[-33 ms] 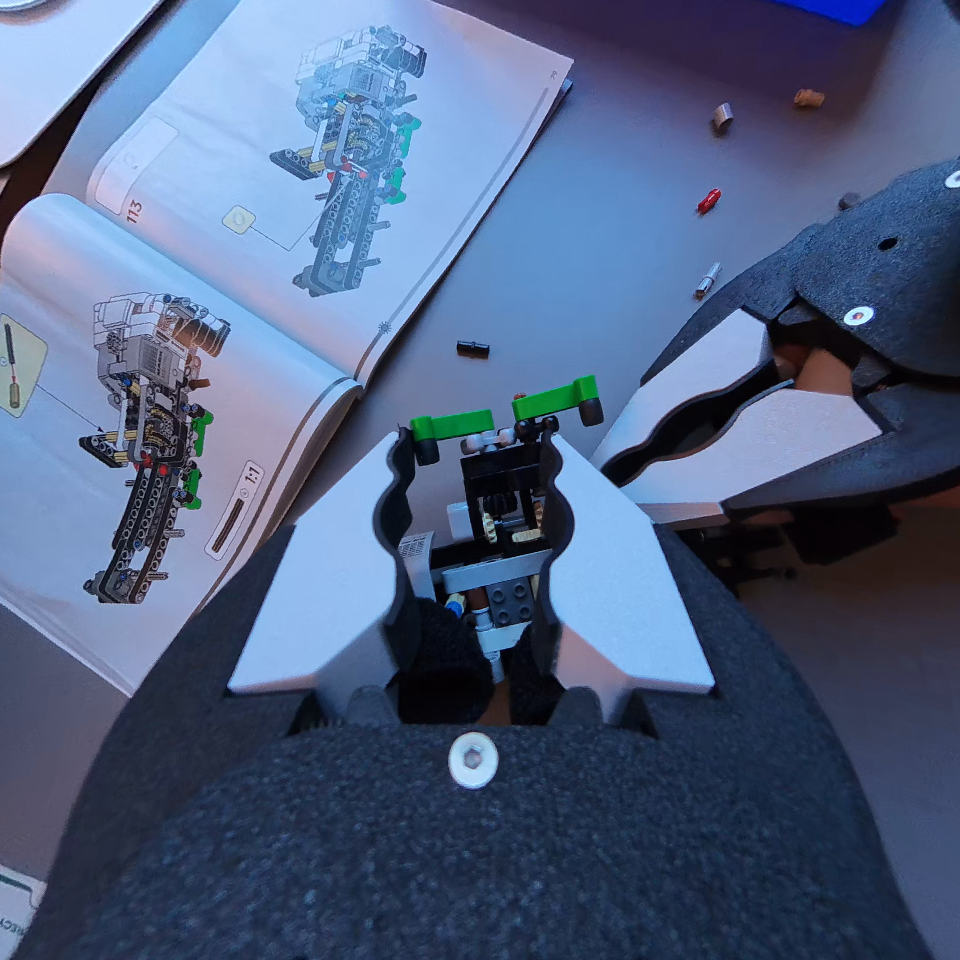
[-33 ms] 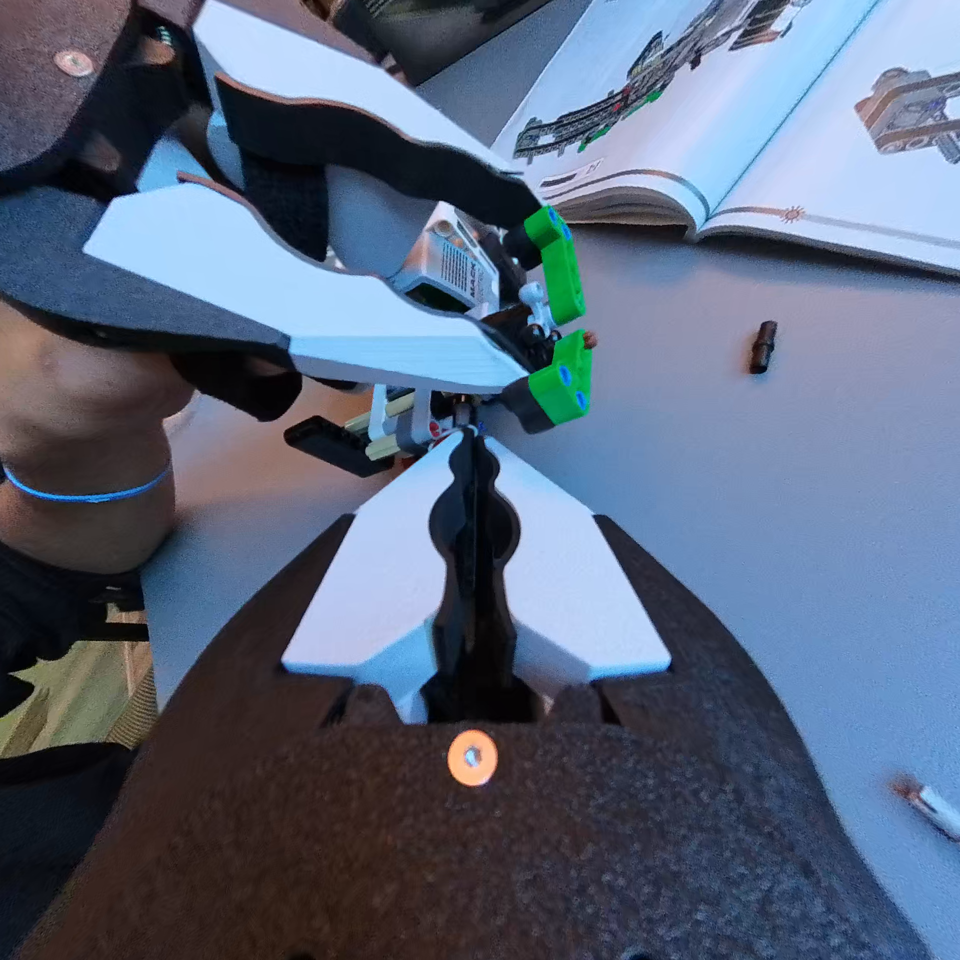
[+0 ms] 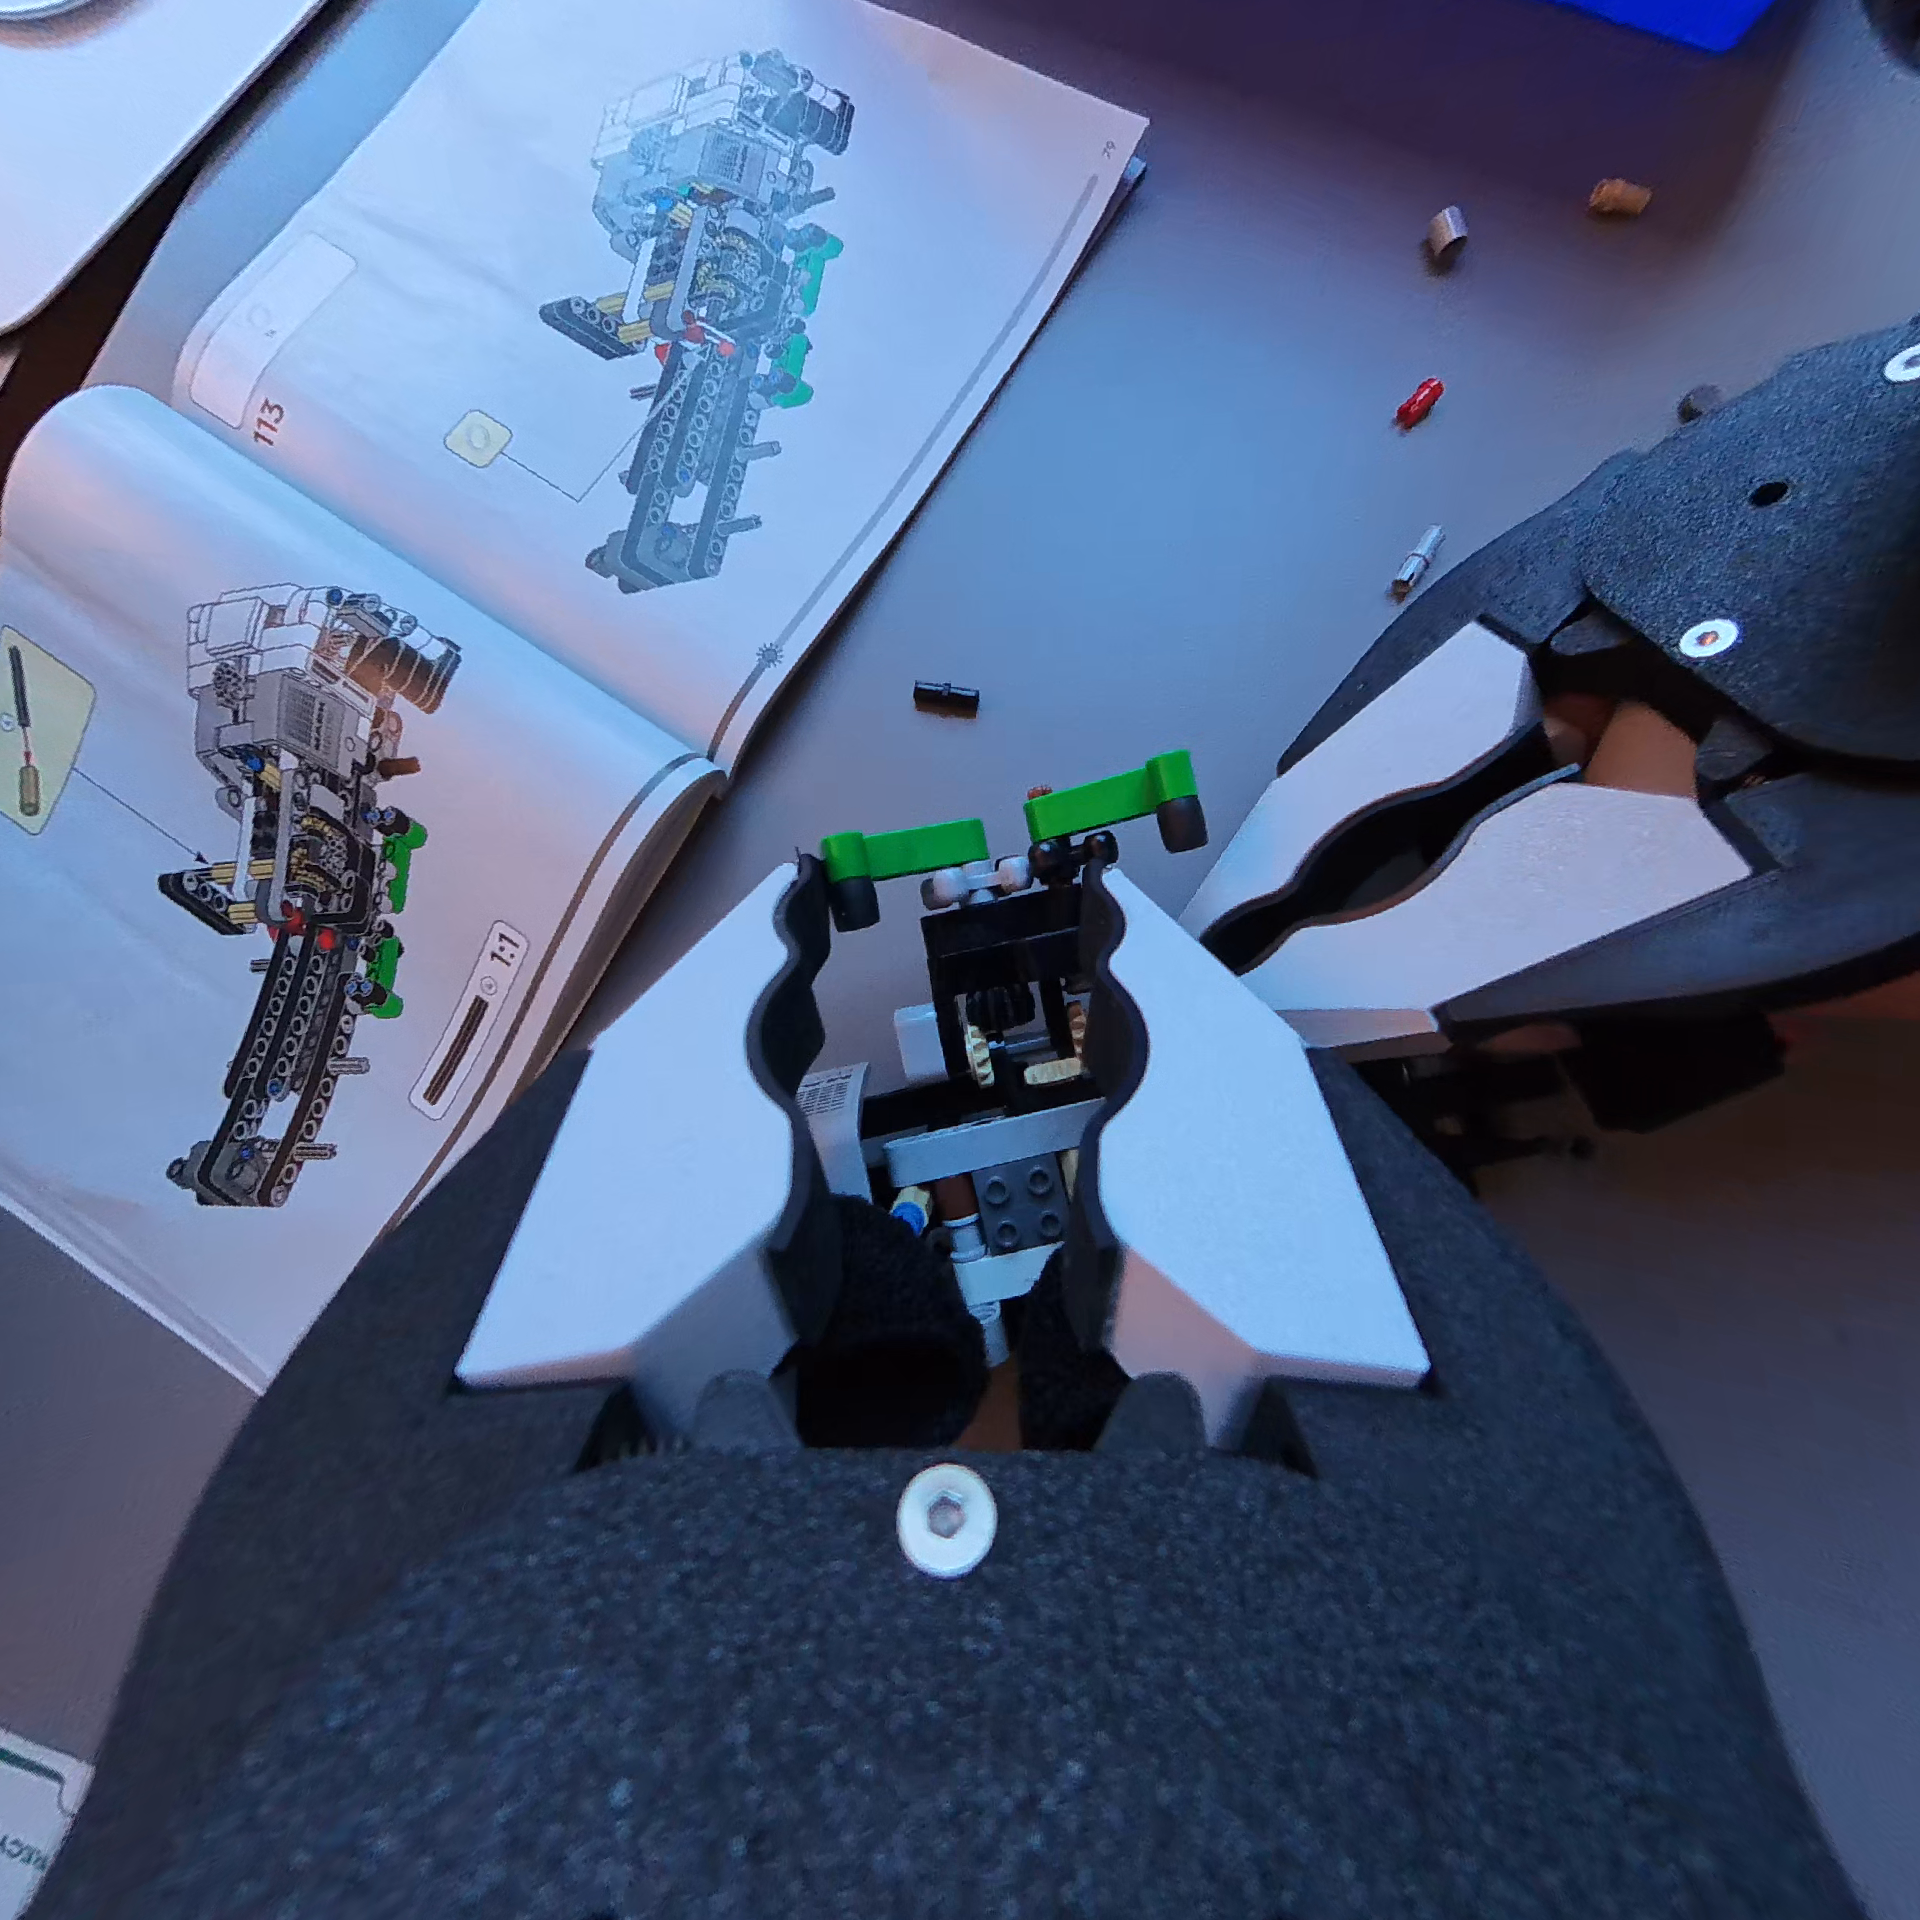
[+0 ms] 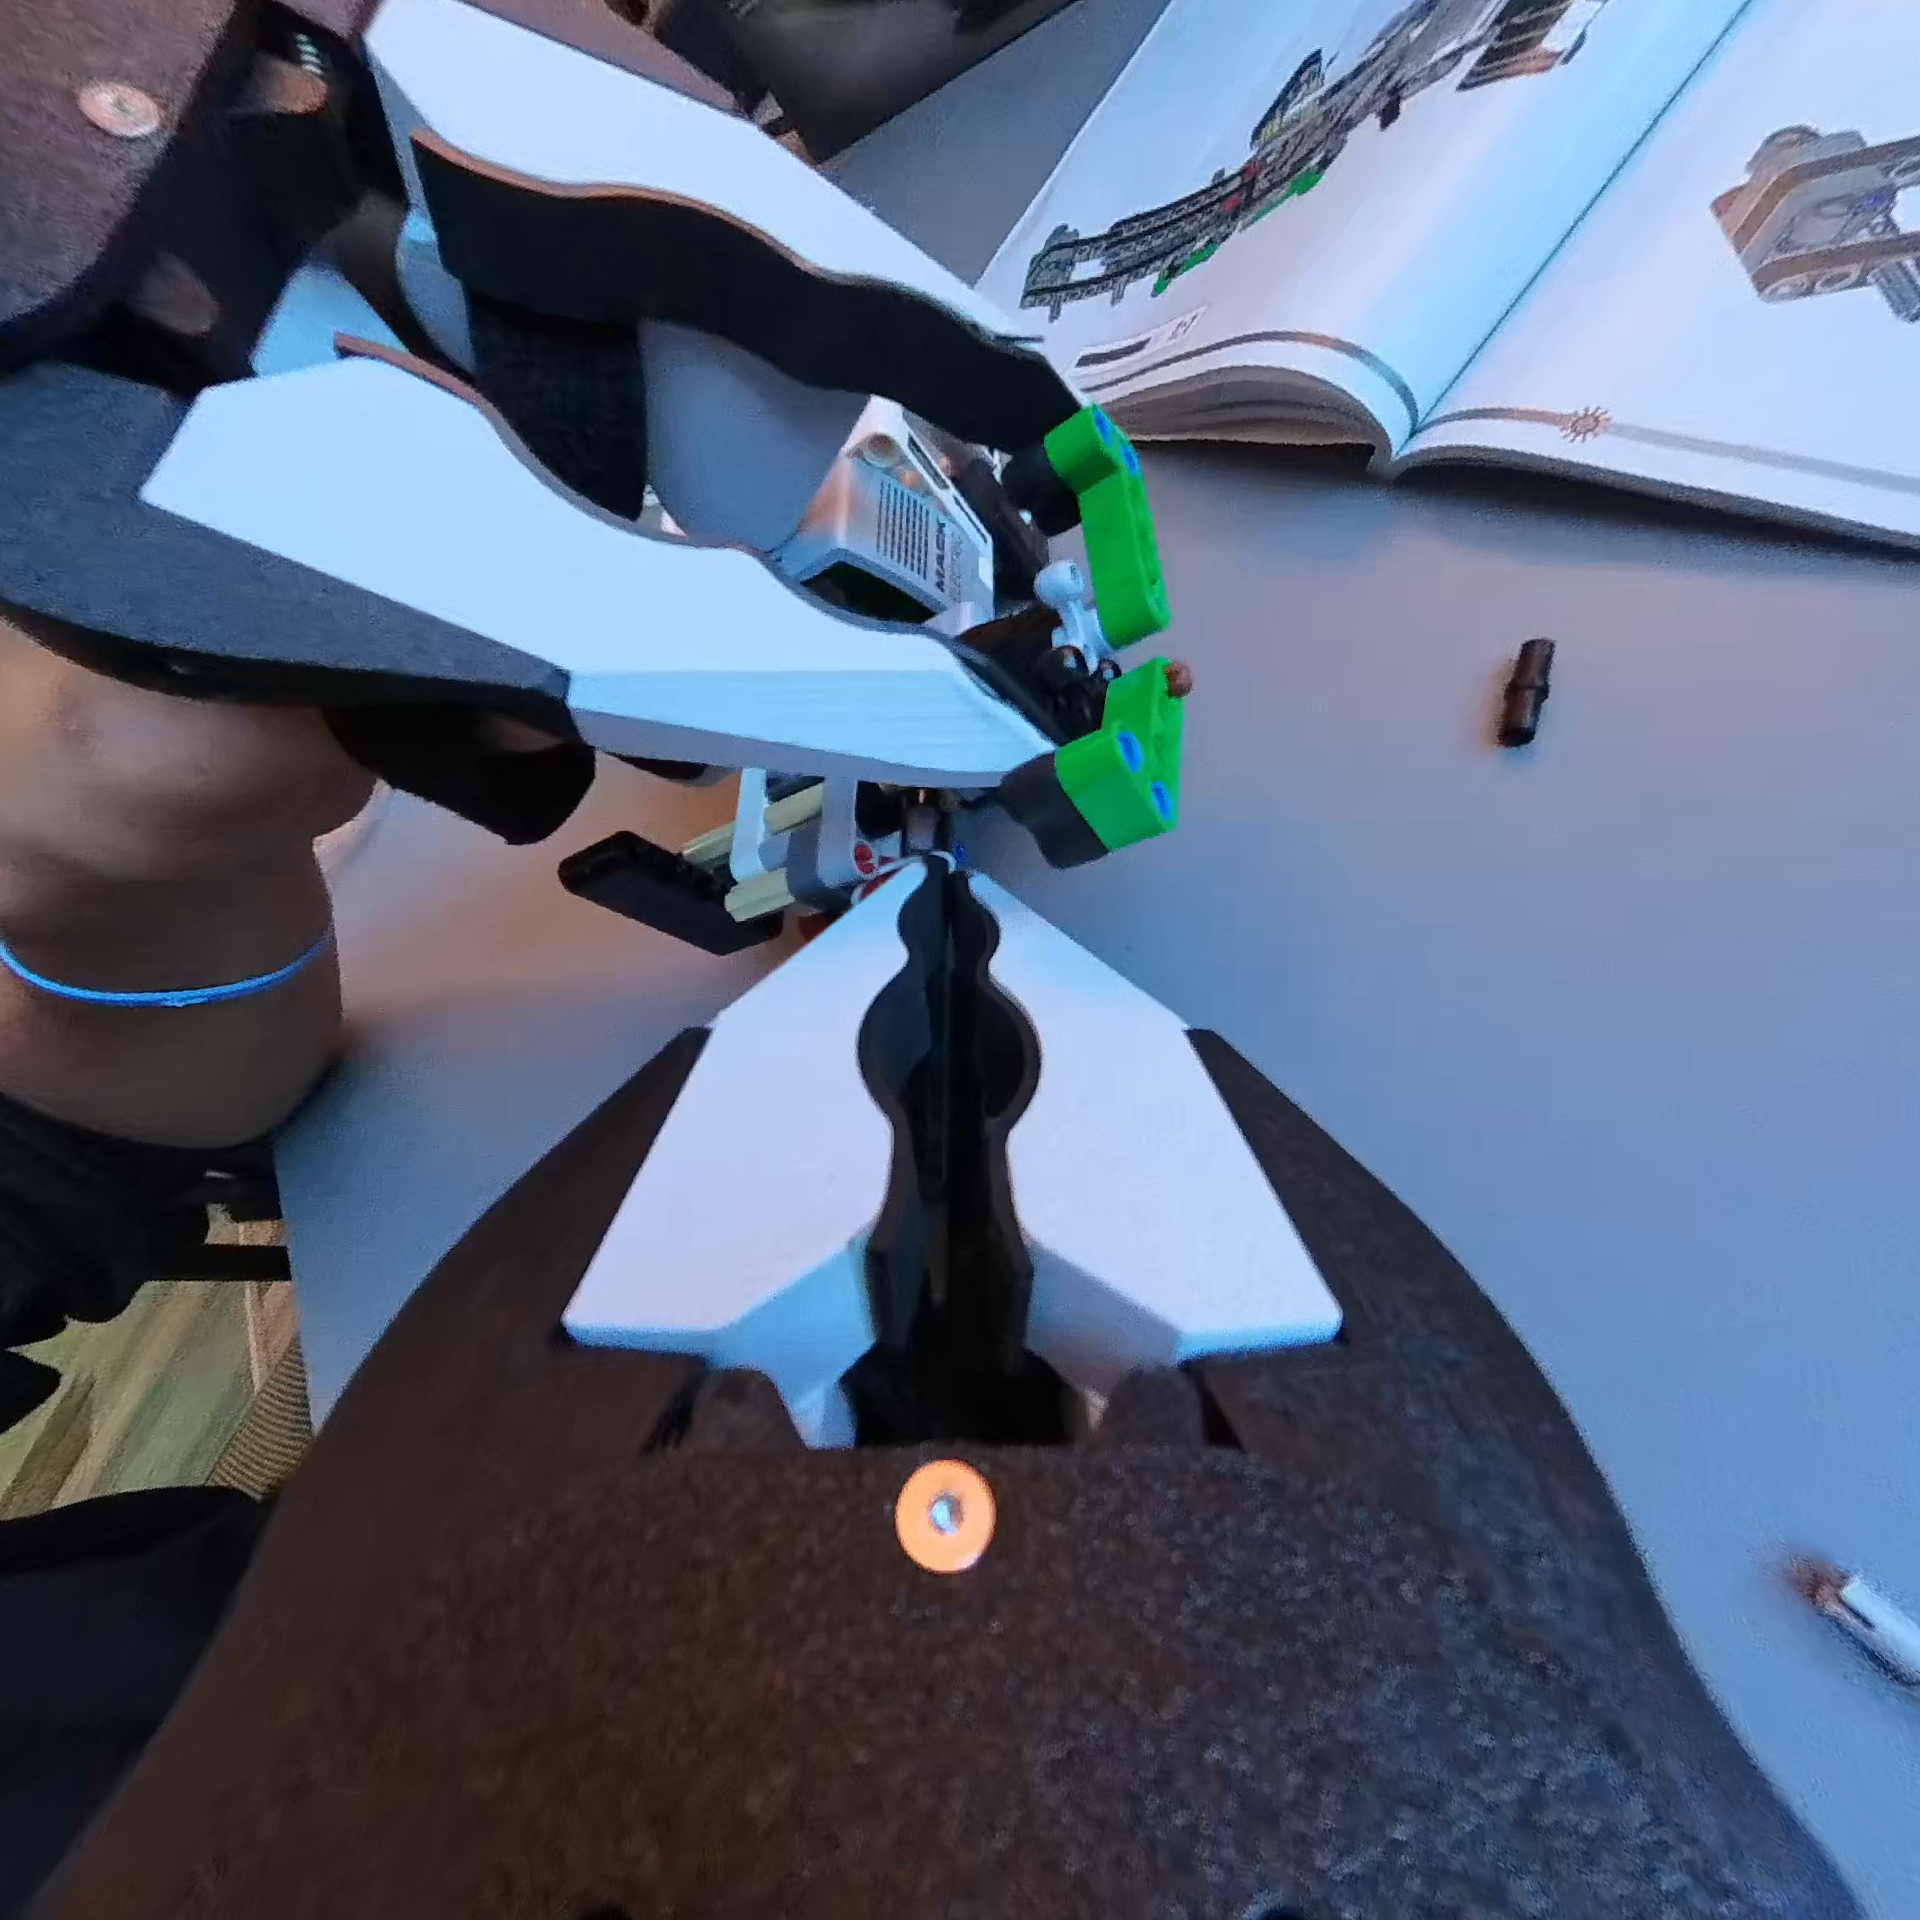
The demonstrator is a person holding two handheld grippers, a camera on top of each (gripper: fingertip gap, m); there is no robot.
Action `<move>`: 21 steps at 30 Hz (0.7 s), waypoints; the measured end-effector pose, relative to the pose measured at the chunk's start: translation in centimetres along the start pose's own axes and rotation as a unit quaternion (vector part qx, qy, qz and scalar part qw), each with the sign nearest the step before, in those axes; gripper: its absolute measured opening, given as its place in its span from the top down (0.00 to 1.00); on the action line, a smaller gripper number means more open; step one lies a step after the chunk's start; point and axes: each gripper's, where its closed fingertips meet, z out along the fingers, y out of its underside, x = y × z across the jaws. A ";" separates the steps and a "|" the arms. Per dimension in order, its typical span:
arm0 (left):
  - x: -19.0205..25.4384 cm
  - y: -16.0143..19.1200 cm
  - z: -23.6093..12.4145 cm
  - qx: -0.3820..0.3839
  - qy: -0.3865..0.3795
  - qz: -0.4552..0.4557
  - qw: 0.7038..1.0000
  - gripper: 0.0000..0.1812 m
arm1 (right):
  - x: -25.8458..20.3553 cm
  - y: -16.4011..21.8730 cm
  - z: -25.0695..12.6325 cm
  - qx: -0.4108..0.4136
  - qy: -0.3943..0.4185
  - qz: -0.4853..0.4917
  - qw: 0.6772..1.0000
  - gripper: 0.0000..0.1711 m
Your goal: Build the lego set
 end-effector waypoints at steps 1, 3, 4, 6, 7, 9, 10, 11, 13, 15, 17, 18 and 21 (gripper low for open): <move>0.0 0.0 0.0 0.000 0.000 0.000 1.000 0.74 | 0.0 0.1 0.0 -0.002 0.001 0.001 1.000 1.00; -0.1 0.0 0.0 0.000 -0.001 -0.002 1.000 0.75 | 0.0 0.1 0.0 -0.002 0.000 -0.001 1.000 1.00; -0.1 0.0 0.0 0.000 -0.002 -0.002 1.000 0.75 | 0.0 0.1 -0.1 -0.001 0.000 0.000 1.000 1.00; -0.1 0.0 0.0 -0.001 -0.005 0.000 1.000 0.75 | 0.0 -0.1 0.0 0.004 -0.001 0.004 1.000 1.00; -0.1 0.0 0.1 0.000 -0.008 0.002 1.000 0.75 | 0.1 -0.1 0.1 0.002 -0.002 0.009 1.000 1.00; -0.2 -0.1 0.1 0.000 -0.012 0.003 1.000 0.76 | 0.2 -0.1 0.2 0.000 -0.004 0.018 1.000 1.00; -0.2 -0.1 0.1 0.001 -0.013 0.002 1.000 0.76 | 0.2 -0.1 0.3 0.001 -0.002 0.021 1.000 1.00; -0.3 -0.1 0.1 0.001 -0.015 0.002 1.000 0.76 | 0.3 -0.1 0.3 0.001 0.004 0.019 1.000 1.00; -0.3 -0.1 0.1 0.001 -0.020 0.003 1.000 0.76 | 0.3 0.0 0.1 0.006 0.017 0.003 1.000 1.00; -0.3 -0.1 0.2 0.001 -0.024 0.005 1.000 0.77 | 0.3 0.1 0.1 0.008 0.035 -0.015 0.999 1.00; -0.3 -0.1 0.2 0.000 -0.025 0.008 1.000 0.77 | 0.4 0.0 0.0 0.009 0.044 -0.023 0.999 1.00; -0.4 -0.1 0.2 0.000 -0.027 0.010 1.000 0.77 | 0.5 -0.1 0.0 0.011 0.051 -0.027 0.998 1.00; -0.4 -0.1 0.2 0.003 -0.032 0.016 0.999 0.78 | 0.7 -0.3 -0.2 0.021 0.090 -0.060 0.994 1.00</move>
